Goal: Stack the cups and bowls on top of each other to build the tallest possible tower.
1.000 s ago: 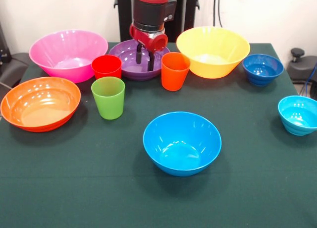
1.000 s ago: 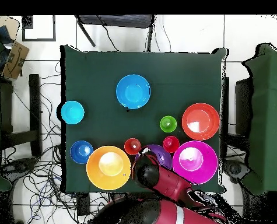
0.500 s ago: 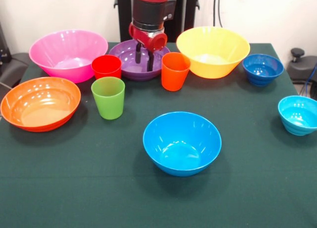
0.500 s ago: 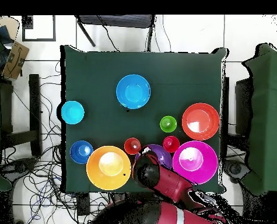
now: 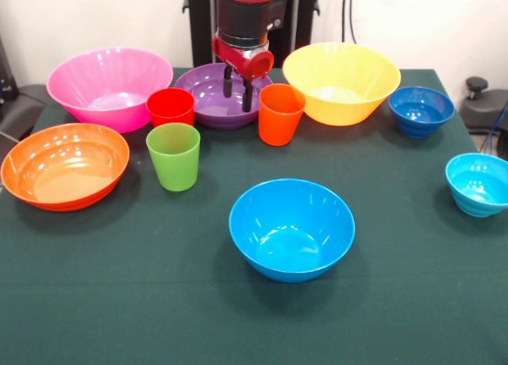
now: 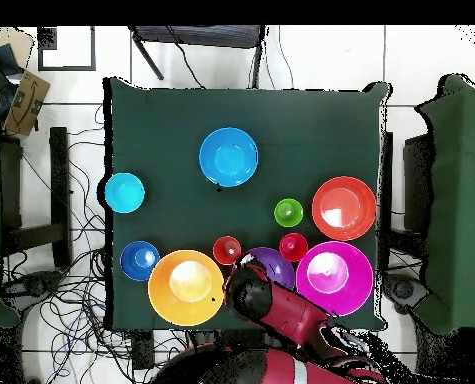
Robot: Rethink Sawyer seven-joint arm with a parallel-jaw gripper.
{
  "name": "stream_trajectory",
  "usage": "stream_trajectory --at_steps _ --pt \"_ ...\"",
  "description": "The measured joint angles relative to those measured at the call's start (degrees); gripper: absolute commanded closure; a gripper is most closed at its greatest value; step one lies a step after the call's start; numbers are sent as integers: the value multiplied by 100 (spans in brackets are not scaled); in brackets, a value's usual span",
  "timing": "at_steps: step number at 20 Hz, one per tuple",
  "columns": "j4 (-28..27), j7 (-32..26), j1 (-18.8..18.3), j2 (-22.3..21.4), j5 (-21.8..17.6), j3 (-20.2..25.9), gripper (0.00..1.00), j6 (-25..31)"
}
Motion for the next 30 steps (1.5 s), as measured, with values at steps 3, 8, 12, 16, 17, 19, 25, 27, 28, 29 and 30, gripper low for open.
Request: stream_trajectory --at_steps 3,8,12,16,17,19,25,27,28,29,30 --pt "-1 0 7 -1 0 0 0 54" --pt "-2 0 8 -1 1 0 0 55" --pt "-3 0 8 1 1 0 0 55" --pt "-8 0 8 0 1 0 0 55" --pt "-15 0 8 1 1 0 0 54" --pt "-18 0 7 1 1 0 0 55" --pt "-26 0 -17 1 0 5 0 55" --pt "-27 0 -33 9 1 11 0 43" --pt "-32 0 -54 35 1 16 0 19" --pt "-33 0 -69 54 1 21 0 -2" --pt "-35 0 -84 72 1 26 0 -24"
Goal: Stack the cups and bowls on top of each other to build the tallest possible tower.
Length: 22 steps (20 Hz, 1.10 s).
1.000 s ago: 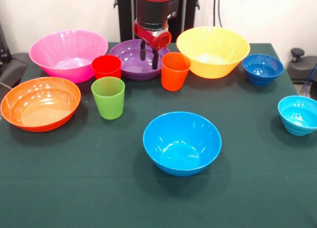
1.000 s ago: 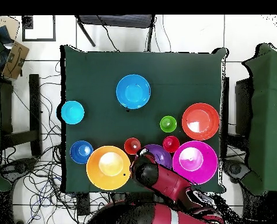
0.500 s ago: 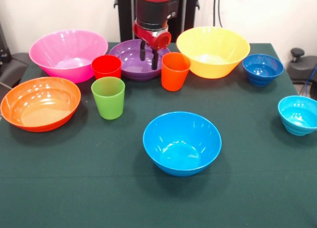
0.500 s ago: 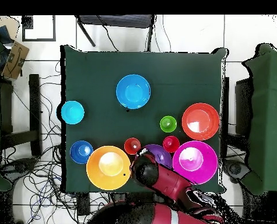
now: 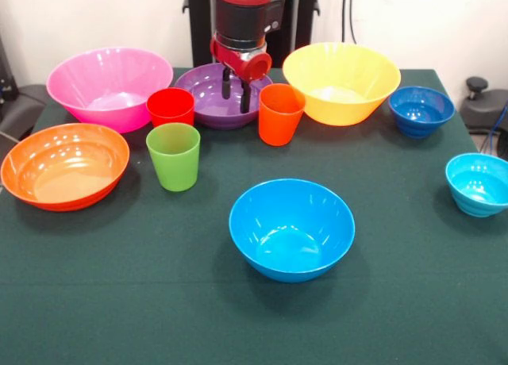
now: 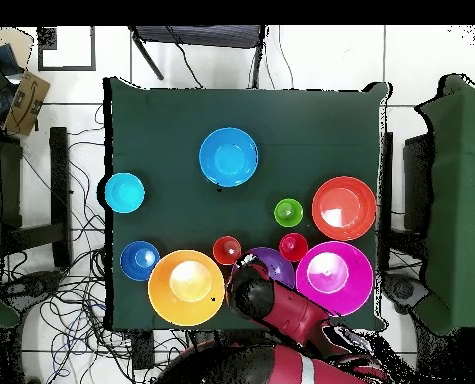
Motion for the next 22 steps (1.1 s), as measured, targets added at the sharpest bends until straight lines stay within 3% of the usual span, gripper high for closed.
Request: stream_trajectory --at_steps 22 --pt "-4 0 -155 220 0 54 0 -469"
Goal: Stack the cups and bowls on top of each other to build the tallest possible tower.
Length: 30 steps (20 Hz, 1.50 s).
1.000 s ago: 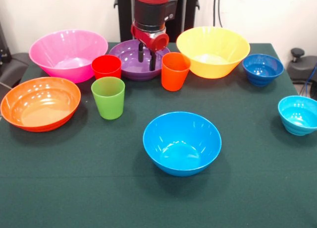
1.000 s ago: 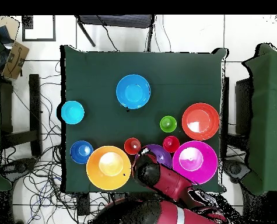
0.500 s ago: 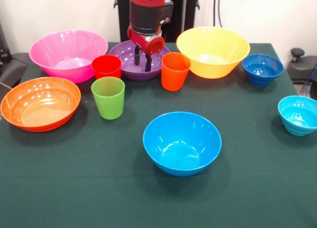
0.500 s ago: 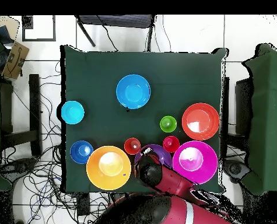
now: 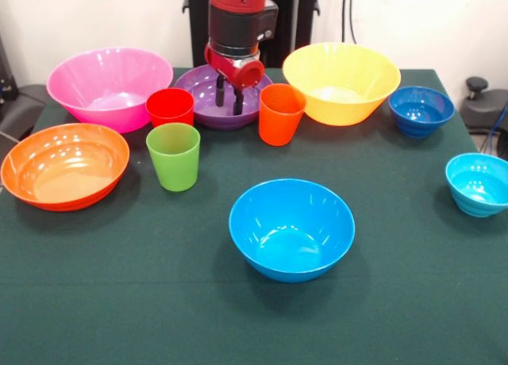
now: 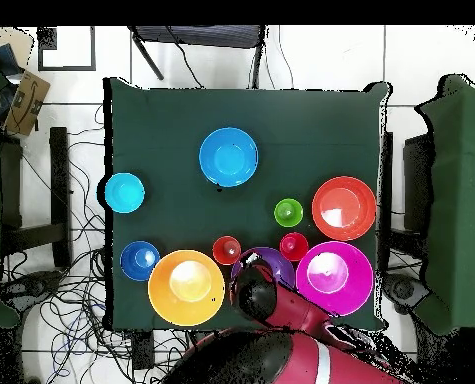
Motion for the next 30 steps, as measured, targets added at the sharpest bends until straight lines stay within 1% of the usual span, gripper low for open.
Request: stream_trajectory --at_steps 8,13,18,30 --pt "-5 0 58 -141 -1 -1 0 173" --pt "-80 0 117 -281 -1 -18 0 566" --pt "-156 0 147 -331 -2 -23 0 800" --pt "-292 0 106 -398 -4 12 0 879"
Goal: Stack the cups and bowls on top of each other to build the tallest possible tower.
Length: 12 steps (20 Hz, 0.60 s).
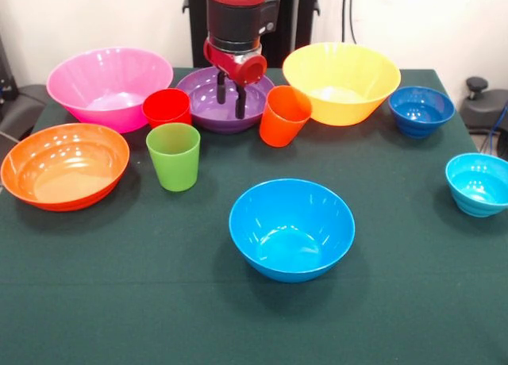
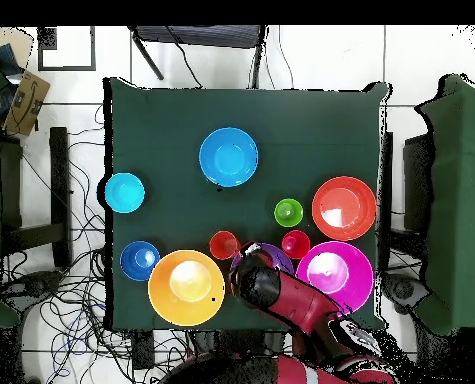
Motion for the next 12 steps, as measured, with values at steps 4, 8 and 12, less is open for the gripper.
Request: stream_trajectory --at_steps 4,8,12 --pt "-29 0 -64 2 0 41 0 0" --pt "-68 0 -168 4 0 96 0 0" --pt "-102 0 -209 4 -6 146 0 0"
